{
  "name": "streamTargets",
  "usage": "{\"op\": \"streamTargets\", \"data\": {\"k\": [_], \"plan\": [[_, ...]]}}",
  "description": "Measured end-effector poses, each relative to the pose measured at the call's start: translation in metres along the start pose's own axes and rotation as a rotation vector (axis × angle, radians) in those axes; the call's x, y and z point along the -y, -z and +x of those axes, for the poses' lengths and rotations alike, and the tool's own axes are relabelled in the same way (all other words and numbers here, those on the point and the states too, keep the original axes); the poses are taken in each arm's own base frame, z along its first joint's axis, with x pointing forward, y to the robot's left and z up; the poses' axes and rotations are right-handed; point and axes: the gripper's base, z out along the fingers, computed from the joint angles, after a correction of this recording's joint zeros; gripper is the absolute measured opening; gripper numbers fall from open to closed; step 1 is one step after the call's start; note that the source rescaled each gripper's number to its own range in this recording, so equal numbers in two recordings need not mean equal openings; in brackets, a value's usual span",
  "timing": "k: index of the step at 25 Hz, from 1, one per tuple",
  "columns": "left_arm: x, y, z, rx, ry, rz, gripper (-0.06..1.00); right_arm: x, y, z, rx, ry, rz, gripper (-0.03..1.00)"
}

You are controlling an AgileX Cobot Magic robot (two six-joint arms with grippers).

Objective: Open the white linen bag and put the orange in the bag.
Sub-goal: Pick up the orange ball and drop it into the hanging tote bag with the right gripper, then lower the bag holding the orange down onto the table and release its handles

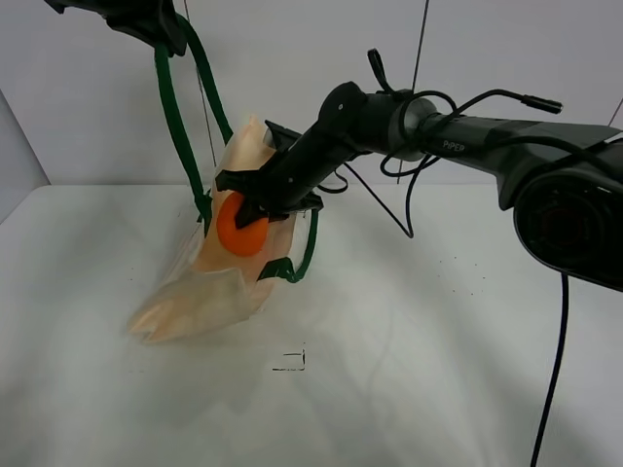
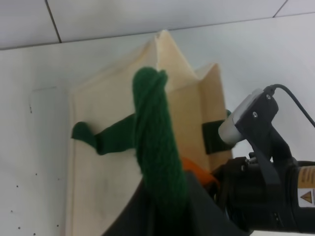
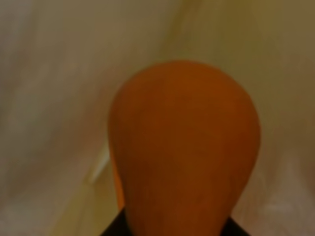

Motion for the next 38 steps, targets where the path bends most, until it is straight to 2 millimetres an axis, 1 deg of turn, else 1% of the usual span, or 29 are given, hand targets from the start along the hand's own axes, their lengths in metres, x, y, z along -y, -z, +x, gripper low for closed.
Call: {"op": "streamTargets", "data": {"k": [2, 3, 4, 5, 6, 7, 8, 9, 10, 11, 14, 16, 19, 22, 27, 32, 35, 38], "plan": [[0.0, 0.0, 0.0, 0.0, 0.0, 0.0, 0.0, 0.0, 0.0, -0.001, 0.01, -0.002, 0.001, 0.0], [0.0, 0.0, 0.0, 0.0, 0.0, 0.0, 0.0, 0.0, 0.0, -0.001, 0.014, -0.004, 0.002, 0.02], [0.0, 0.0, 0.0, 0.0, 0.0, 0.0, 0.0, 0.0, 0.0, -0.002, 0.016, -0.005, 0.002, 0.09], [0.0, 0.0, 0.0, 0.0, 0.0, 0.0, 0.0, 0.0, 0.0, -0.002, 0.016, -0.005, 0.003, 0.2], [0.0, 0.0, 0.0, 0.0, 0.0, 0.0, 0.0, 0.0, 0.0, -0.002, 0.016, -0.004, 0.003, 0.39], [0.0, 0.0, 0.0, 0.0, 0.0, 0.0, 0.0, 0.0, 0.0, -0.002, 0.017, -0.001, 0.007, 0.61], [0.0, 0.0, 0.0, 0.0, 0.0, 0.0, 0.0, 0.001, 0.0, -0.002, 0.018, 0.008, 0.017, 0.75], [0.0, 0.0, 0.0, 0.0, 0.0, 0.0, 0.0, 0.002, 0.001, -0.002, 0.016, 0.02, 0.032, 0.85], [0.0, 0.0, 0.0, 0.0, 0.0, 0.0, 0.0, 0.004, 0.002, -0.002, 0.011, 0.031, 0.054, 0.92], [0.0, 0.0, 0.0, 0.0, 0.0, 0.0, 0.0, 0.005, 0.005, -0.001, -0.002, 0.037, 0.076, 0.95], [0.001, 0.0, 0.0, -0.001, 0.002, 0.006, 0.0, 0.012, 0.023, 0.0, -0.084, 0.068, 0.198, 0.99], [0.001, 0.0, 0.0, -0.001, 0.002, 0.006, 0.0, 0.019, 0.044, -0.004, -0.141, 0.094, 0.322, 1.0], [0.001, 0.0, 0.0, -0.003, 0.004, 0.016, 0.0, 0.036, 0.073, -0.013, -0.176, 0.102, 0.48, 1.0], [0.002, 0.0, 0.0, -0.004, 0.006, 0.02, 0.0, 0.063, 0.093, -0.018, -0.187, 0.065, 0.553, 1.0], [0.002, 0.0, 0.0, -0.004, 0.006, 0.02, 0.0, 0.124, 0.134, -0.027, -0.157, -0.033, 0.616, 1.0], [0.002, 0.0, 0.0, -0.004, 0.006, 0.02, 0.0, 0.184, 0.18, -0.025, -0.111, -0.168, 0.673, 1.0], [0.002, 0.0, 0.0, -0.004, 0.006, 0.02, 0.0, 0.207, 0.199, -0.022, -0.093, -0.22, 0.692, 1.0], [0.002, 0.0, 0.0, -0.004, 0.006, 0.02, 0.0, 0.213, 0.205, -0.021, -0.089, -0.231, 0.696, 1.0]]}}
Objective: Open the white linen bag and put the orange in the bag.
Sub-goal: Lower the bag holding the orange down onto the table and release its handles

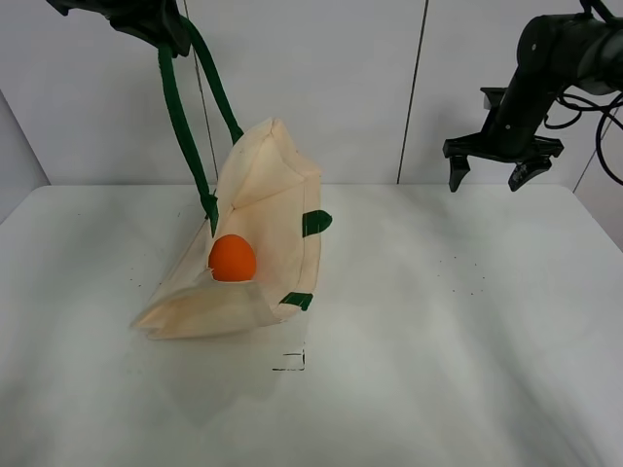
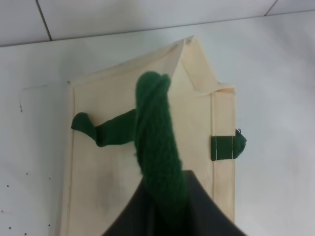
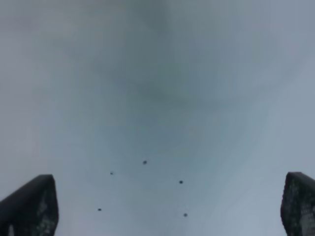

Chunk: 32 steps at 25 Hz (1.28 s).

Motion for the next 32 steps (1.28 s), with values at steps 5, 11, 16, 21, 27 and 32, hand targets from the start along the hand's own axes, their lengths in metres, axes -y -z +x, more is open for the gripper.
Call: {"op": "streamTargets", "data": {"k": [5, 11, 16, 21, 27, 32], "plan": [[0.0, 0.0, 0.0, 0.0, 0.0, 0.0, 0.0, 0.0, 0.012, 0.008, -0.004, 0.012, -0.003, 1.0], [0.0, 0.0, 0.0, 0.0, 0.0, 0.0, 0.0, 0.001, 0.047, 0.058, -0.079, 0.013, 0.003, 1.0], [0.0, 0.0, 0.0, 0.0, 0.0, 0.0, 0.0, 0.002, 0.084, 0.133, -0.143, 0.013, 0.004, 1.0], [0.0, 0.0, 0.0, 0.0, 0.0, 0.0, 0.0, 0.003, 0.115, 0.22, -0.157, 0.028, 0.002, 1.0], [0.0, 0.0, 0.0, 0.0, 0.0, 0.0, 0.0, 0.005, 0.136, 0.313, -0.023, 0.053, 0.0, 1.0], [0.0, 0.0, 0.0, 0.0, 0.0, 0.0, 0.0, 0.005, 0.147, 0.371, 0.283, 0.063, 0.001, 1.0]]}}
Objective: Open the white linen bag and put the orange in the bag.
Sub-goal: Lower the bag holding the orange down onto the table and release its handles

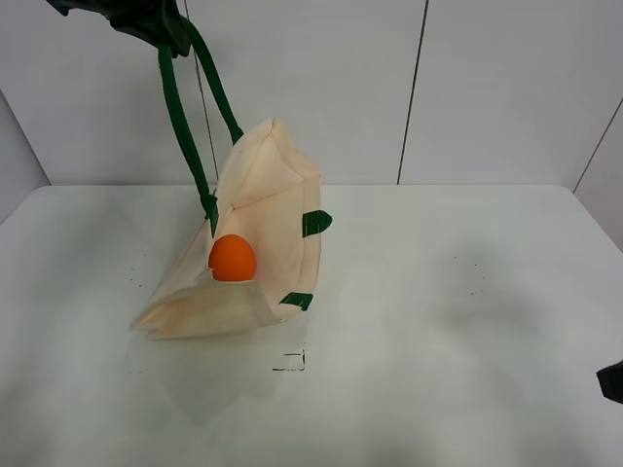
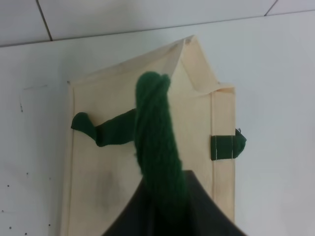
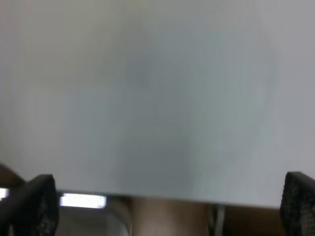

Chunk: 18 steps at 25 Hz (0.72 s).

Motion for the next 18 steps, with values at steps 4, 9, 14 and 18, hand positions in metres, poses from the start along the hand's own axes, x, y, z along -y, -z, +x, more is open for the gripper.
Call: {"op": "streamTargets", "data": {"k": [4, 9, 14, 18], "plan": [[0.0, 0.0, 0.0, 0.0, -0.001, 0.0, 0.0, -0.002, 0.02, 0.029, 0.186, 0.001, 0.005, 1.0], [0.0, 0.0, 0.0, 0.0, -0.001, 0.0, 0.0, -0.003, 0.041, 0.048, 0.371, 0.006, 0.011, 1.0], [0.0, 0.0, 0.0, 0.0, -0.003, -0.001, 0.0, -0.003, 0.048, 0.056, 0.434, -0.004, 0.021, 1.0], [0.0, 0.0, 0.0, 0.001, -0.005, -0.004, 0.0, -0.003, 0.051, 0.062, 0.477, -0.029, 0.049, 1.0]]}}
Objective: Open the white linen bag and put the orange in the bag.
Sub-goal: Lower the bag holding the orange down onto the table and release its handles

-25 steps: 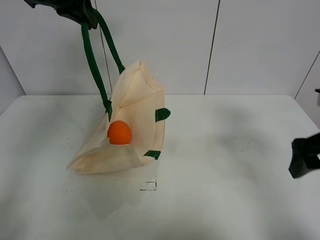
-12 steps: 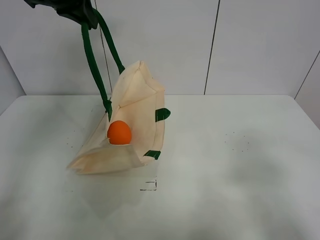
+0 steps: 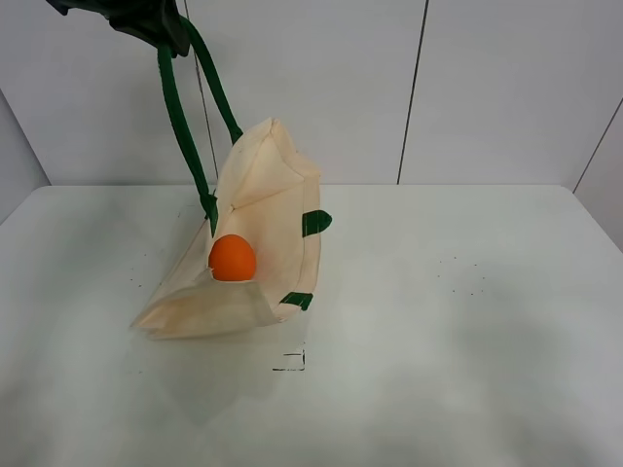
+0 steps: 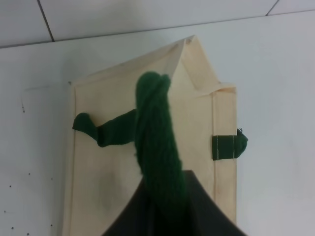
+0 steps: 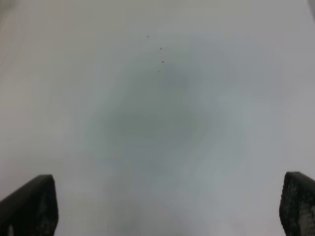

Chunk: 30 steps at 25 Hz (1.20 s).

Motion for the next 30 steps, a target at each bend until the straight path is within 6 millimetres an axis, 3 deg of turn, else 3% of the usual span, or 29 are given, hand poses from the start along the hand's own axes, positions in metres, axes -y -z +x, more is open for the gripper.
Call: {"op": "streamTargets", "data": {"k": [7, 11, 13, 20, 22, 24, 29, 30], "plan": [[0.0, 0.0, 0.0, -0.001, -0.003, 0.0, 0.0, -0.001, 0.011, 0.006, 0.078, 0.0, 0.0, 1.0], [-0.002, -0.018, 0.008, -0.059, -0.002, -0.011, 0.0, -0.001, 0.011, 0.006, 0.078, 0.001, 0.0, 1.0], [-0.002, -0.038, 0.013, -0.095, 0.0, -0.014, 0.0, -0.001, 0.011, 0.006, 0.078, 0.001, 0.0, 1.0], [-0.004, -0.154, 0.046, -0.277, 0.024, 0.012, 0.0, -0.001, 0.011, 0.006, 0.078, 0.001, -0.001, 1.0], [-0.004, -0.174, 0.053, -0.315, 0.017, 0.03, 0.02, -0.001, 0.011, 0.006, 0.078, 0.001, -0.001, 1.0], [-0.002, -0.185, 0.057, -0.331, 0.008, 0.054, 0.13, -0.001, 0.011, 0.006, 0.078, 0.001, -0.001, 1.0], [0.002, -0.188, 0.055, -0.307, 0.021, 0.098, 0.84, -0.001, 0.011, 0.006, 0.078, 0.001, -0.001, 1.0], [0.002, -0.188, 0.055, -0.305, 0.026, 0.098, 0.9, -0.001, 0.011, 0.006, 0.078, 0.001, -0.001, 1.0]]}}
